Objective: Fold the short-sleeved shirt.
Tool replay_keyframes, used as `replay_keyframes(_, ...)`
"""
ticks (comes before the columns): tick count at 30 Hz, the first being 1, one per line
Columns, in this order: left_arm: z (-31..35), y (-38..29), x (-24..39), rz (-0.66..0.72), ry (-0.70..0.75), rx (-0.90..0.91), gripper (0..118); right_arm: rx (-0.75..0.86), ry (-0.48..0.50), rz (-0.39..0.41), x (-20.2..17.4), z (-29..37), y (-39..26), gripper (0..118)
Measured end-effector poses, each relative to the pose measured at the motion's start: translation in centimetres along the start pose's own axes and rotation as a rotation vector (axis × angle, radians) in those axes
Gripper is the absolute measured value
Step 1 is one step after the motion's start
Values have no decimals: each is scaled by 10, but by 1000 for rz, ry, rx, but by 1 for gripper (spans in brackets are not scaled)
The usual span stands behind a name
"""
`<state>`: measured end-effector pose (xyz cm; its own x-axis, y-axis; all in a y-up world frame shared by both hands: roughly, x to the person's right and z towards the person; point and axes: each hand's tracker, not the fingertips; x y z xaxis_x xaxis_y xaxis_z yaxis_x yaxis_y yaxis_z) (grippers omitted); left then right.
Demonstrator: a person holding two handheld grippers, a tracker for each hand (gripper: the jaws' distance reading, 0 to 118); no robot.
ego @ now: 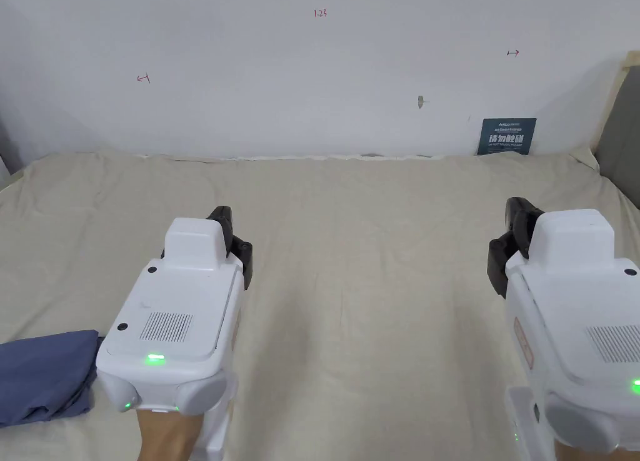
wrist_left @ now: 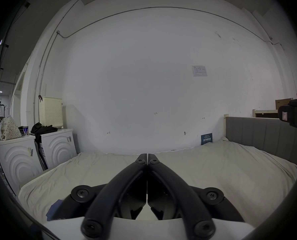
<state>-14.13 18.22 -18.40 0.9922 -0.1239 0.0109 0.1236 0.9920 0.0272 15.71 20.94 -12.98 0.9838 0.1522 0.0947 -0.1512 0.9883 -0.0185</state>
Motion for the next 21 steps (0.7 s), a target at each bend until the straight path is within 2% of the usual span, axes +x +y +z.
replay_keyframes(21, -1, -3, -7, 24, -7, -13, 0, -4, 8, -4, -2, 2, 0, 2)
